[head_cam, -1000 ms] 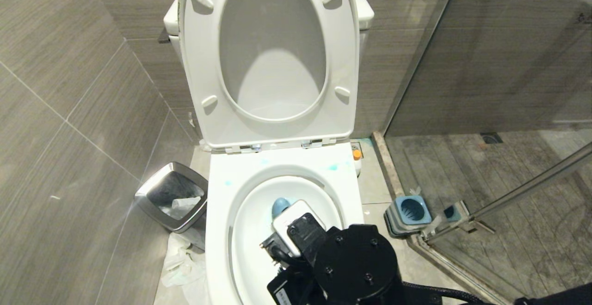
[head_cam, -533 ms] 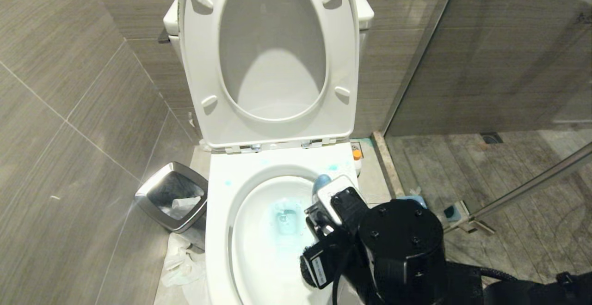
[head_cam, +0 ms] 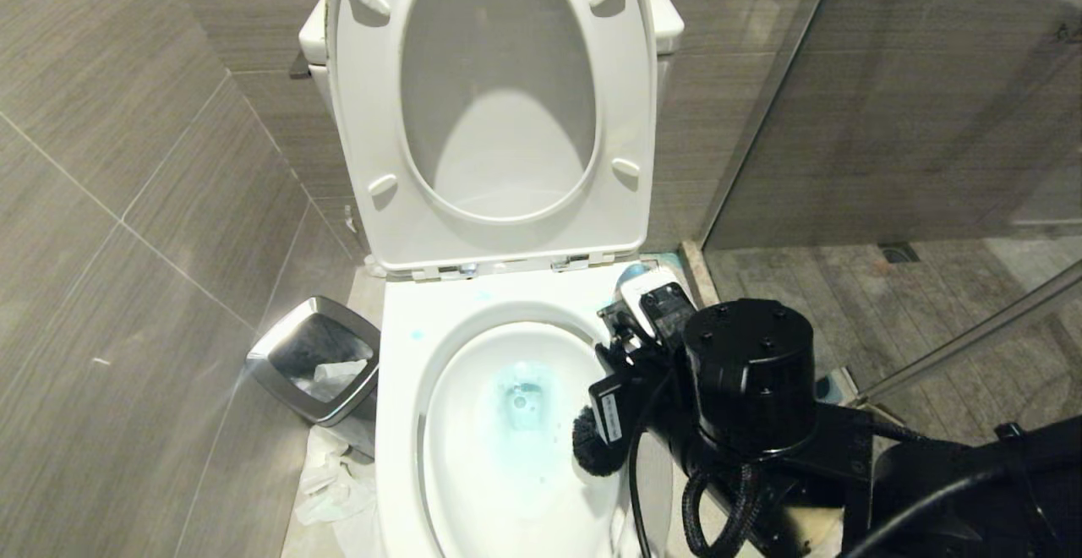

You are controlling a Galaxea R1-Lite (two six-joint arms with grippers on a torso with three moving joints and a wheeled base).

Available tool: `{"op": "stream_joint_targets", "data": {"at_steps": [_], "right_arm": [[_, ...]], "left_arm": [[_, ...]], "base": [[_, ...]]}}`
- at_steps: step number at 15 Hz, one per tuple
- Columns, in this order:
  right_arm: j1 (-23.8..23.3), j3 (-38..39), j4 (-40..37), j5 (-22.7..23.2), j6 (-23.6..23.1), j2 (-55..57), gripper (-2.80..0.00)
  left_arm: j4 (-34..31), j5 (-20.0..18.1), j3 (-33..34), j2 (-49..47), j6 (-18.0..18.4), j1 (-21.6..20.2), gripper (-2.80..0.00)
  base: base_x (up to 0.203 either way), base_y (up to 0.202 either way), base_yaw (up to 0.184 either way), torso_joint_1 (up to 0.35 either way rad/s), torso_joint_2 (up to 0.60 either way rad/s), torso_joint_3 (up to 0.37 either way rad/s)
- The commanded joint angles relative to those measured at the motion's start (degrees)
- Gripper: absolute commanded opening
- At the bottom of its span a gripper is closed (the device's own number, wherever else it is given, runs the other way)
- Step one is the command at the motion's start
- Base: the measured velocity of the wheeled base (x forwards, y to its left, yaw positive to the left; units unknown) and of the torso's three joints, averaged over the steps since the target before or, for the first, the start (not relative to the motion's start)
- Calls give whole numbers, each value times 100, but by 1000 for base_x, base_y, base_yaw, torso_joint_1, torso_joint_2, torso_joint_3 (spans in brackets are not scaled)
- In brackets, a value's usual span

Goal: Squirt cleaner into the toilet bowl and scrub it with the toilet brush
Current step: Scrub the toilet bowl

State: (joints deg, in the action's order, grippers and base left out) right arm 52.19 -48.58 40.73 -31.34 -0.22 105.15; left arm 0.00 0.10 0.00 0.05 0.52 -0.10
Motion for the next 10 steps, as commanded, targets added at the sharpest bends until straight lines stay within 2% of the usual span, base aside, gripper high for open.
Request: {"op": "stream_joint_targets", "data": {"at_steps": [1,10], "right_arm": [[-171,-302,23,-21,-19,258,-280],[-557,-1696,22,-3,-250,1320,-280]], "left_arm": [[0,-1,0,-5,0,1,-280],[0,-1,0,-5,0,1,-280]], "base": [[0,0,0,0,0,0],[0,0,0,0,0,0]]}}
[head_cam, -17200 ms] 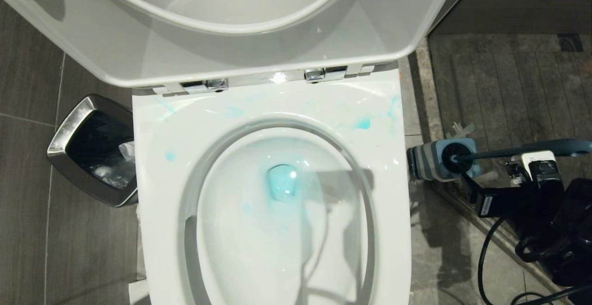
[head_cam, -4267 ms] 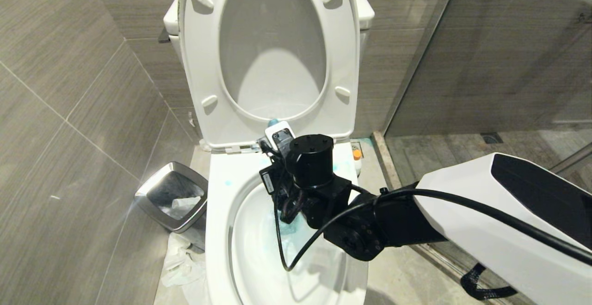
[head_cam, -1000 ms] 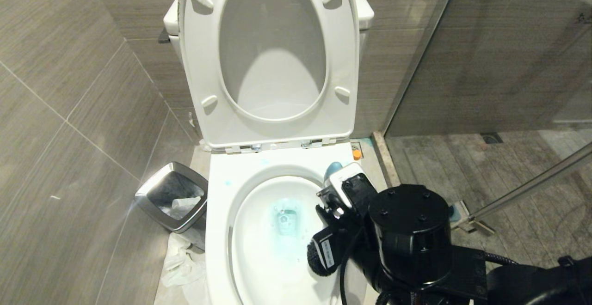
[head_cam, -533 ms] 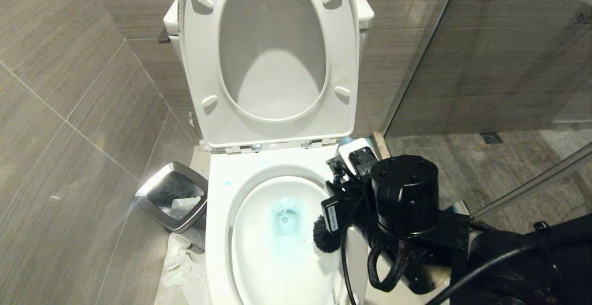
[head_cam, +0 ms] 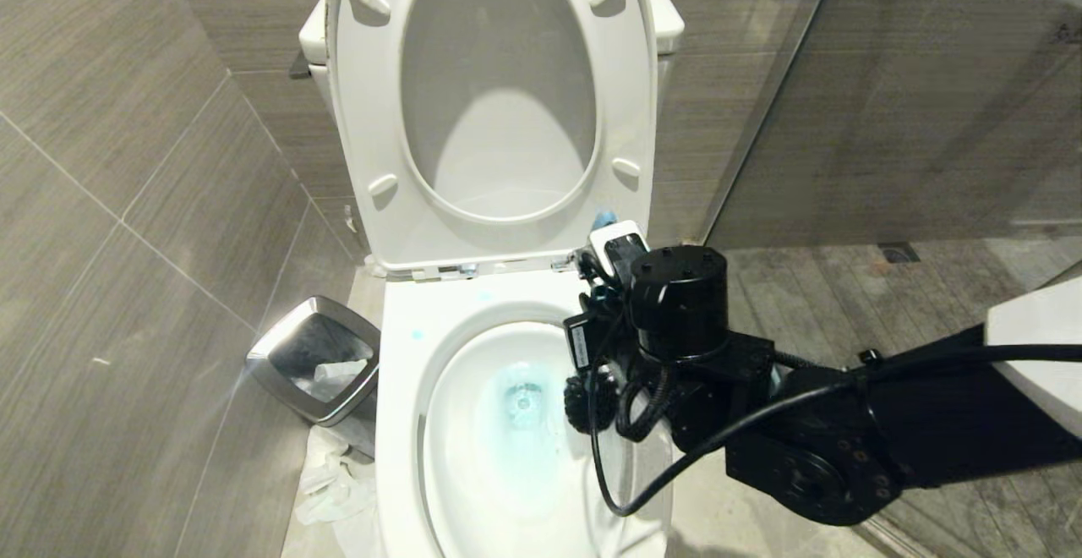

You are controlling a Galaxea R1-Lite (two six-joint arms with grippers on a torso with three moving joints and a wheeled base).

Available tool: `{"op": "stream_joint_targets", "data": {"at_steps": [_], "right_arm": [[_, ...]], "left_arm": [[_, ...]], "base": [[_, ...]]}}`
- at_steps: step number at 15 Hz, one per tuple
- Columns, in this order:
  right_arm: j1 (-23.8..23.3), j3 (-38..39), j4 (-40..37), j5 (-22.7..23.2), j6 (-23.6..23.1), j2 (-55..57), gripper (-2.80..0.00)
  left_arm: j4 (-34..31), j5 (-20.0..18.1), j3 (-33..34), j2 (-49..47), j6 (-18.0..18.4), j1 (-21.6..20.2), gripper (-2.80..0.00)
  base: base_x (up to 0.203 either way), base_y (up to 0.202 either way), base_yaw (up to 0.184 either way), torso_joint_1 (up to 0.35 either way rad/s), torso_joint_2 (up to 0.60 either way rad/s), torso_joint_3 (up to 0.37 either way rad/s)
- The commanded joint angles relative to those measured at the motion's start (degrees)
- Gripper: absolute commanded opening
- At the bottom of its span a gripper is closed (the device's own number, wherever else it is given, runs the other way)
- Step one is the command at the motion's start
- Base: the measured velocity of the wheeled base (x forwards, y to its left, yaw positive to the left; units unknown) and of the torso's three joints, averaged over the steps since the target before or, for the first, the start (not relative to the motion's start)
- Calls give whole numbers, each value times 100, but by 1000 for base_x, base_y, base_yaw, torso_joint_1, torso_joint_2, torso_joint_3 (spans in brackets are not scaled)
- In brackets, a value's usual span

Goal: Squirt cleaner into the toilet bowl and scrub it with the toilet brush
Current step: Scrub the toilet bowl

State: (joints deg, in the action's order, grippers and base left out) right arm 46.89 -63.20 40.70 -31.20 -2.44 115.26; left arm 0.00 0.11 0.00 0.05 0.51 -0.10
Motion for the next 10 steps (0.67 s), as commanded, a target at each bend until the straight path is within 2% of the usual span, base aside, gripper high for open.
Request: {"op": "stream_joint_targets", "data": {"at_steps": [1,10], "right_arm": [[-26,-433,23,-18,-53,441,-280],[-2,-2098,-10,138,-411,1479,-280]], "left_arm": [[0,-1,0,-5,2,1,-280],[0,7,0,-5,2,1,-280]], "base": [[0,0,0,0,0,0],[0,0,0,0,0,0]]}}
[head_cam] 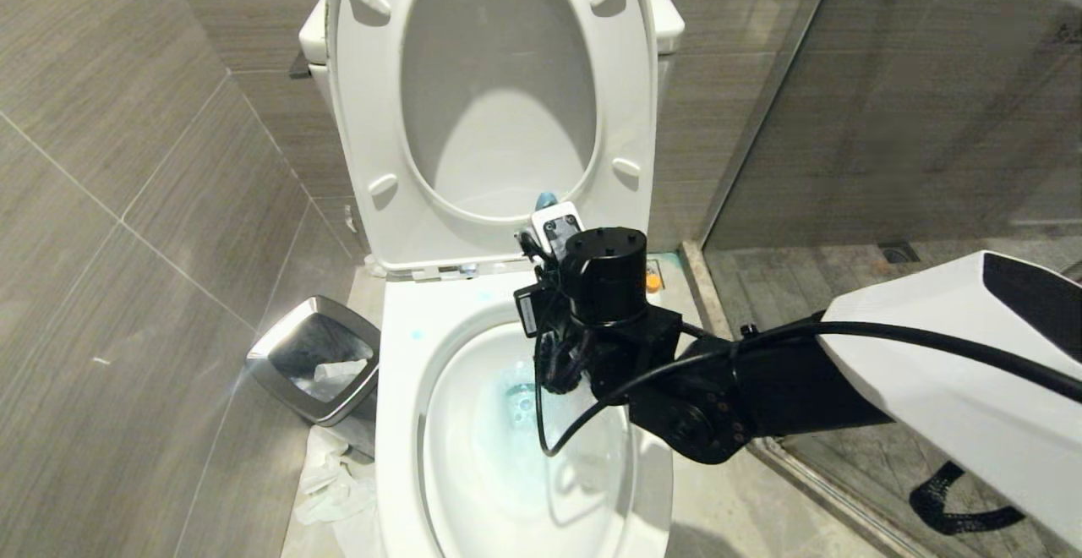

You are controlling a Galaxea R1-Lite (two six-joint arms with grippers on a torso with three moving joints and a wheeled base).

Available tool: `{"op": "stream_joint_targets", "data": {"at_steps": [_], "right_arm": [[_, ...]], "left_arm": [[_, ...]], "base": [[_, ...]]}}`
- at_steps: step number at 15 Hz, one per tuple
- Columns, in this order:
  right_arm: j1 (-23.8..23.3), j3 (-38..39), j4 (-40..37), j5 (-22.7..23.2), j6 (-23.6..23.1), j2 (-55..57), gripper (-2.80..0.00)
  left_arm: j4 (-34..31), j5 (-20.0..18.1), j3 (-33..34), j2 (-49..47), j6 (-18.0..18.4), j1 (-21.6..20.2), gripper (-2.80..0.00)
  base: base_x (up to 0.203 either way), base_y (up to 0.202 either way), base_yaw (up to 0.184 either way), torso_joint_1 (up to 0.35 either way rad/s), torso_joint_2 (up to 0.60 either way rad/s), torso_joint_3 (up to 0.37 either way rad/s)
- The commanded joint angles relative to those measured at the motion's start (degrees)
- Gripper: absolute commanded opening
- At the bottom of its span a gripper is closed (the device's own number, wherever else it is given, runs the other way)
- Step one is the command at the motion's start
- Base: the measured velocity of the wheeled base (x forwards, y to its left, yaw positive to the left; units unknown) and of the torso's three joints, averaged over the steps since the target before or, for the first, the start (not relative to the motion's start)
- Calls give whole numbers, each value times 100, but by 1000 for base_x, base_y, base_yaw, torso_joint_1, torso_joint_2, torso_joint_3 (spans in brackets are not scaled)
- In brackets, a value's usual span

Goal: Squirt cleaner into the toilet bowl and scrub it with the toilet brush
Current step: Scrub the toilet bowl

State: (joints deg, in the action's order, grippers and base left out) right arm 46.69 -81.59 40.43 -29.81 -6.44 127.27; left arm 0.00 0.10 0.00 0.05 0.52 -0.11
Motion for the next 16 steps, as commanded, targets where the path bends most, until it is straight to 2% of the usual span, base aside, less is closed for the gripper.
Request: {"op": "stream_joint_targets", "data": {"at_steps": [1,5,10,16], "right_arm": [[39,-439,4,20,-19,376,-280],[140,-1073,-56,70,-174,786,-280],[389,-1825,-554,115,-173,1038,-280],[952,-2051,-738,109,-165,1143,-280]], "left_arm": [[0,4,0,-5,0,2,-280],[0,3,0,-5,-4,2,-280],[-9,8,0,-5,-17,0,-280],[-9,8,0,-5,-21,-7,-280]], "base": [[0,0,0,0,0,0],[0,0,0,0,0,0],[0,0,0,0,0,0],[0,0,0,0,0,0]]}}
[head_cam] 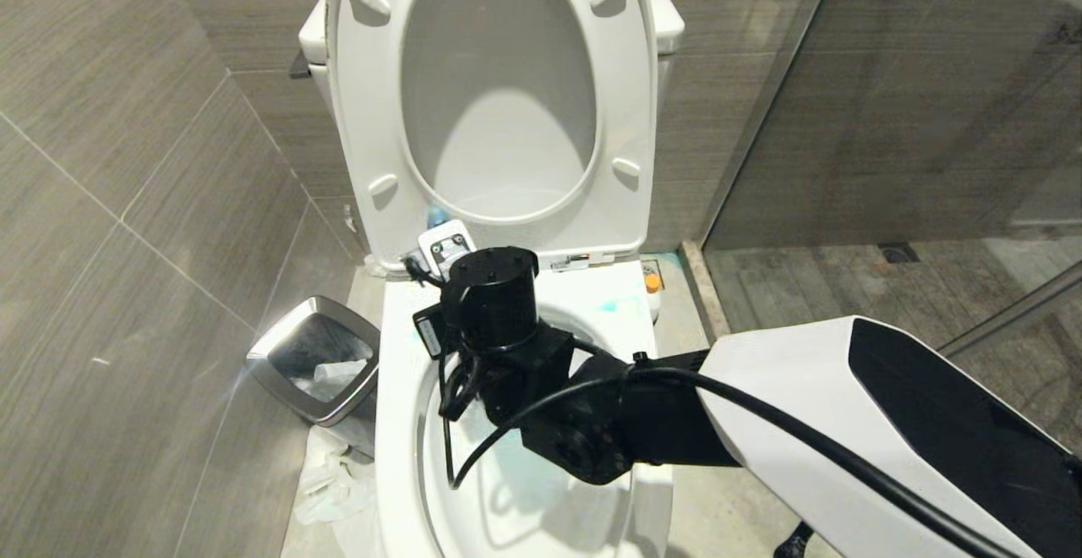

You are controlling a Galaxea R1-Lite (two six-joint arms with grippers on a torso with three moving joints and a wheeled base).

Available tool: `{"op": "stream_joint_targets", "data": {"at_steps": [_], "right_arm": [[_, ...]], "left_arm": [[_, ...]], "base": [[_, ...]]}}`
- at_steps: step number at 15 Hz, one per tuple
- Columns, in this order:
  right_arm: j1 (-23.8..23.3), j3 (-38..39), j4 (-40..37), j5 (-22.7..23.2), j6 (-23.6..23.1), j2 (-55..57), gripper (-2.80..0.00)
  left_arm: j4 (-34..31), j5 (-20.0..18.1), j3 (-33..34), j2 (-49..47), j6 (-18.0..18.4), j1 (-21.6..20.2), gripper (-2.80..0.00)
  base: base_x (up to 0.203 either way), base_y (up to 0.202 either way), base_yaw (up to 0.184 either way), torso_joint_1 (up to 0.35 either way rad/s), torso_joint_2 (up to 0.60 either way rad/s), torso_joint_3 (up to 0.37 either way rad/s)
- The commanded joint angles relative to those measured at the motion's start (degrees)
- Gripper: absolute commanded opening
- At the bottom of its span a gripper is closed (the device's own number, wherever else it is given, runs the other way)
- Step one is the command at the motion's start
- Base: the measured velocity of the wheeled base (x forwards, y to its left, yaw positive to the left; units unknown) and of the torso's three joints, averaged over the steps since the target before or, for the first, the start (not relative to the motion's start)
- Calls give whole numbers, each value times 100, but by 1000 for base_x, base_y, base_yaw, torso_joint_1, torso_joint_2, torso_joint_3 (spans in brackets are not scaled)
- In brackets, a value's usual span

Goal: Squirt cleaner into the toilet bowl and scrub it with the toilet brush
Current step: Scrub the toilet bowl

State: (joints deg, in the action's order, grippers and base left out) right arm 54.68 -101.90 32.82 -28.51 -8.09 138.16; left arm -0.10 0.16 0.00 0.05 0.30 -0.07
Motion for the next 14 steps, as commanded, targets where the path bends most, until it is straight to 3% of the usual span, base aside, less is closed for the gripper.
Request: {"op": "stream_joint_targets", "data": {"at_steps": [1,6,14], "right_arm": [[252,-17,23,-28,1,65,-280],[667,413,24,-57,28,-207,-280],[1323,2499,80,-112,378,-1526,-280]], "left_arm": [[1,2,0,-5,5,-1,-280],[-8,2,0,-5,5,-7,-280],[-8,2,0,-5,5,-1,-280]], "base": [[0,0,0,0,0,0],[0,0,0,0,0,0],[0,0,0,0,0,0]]}}
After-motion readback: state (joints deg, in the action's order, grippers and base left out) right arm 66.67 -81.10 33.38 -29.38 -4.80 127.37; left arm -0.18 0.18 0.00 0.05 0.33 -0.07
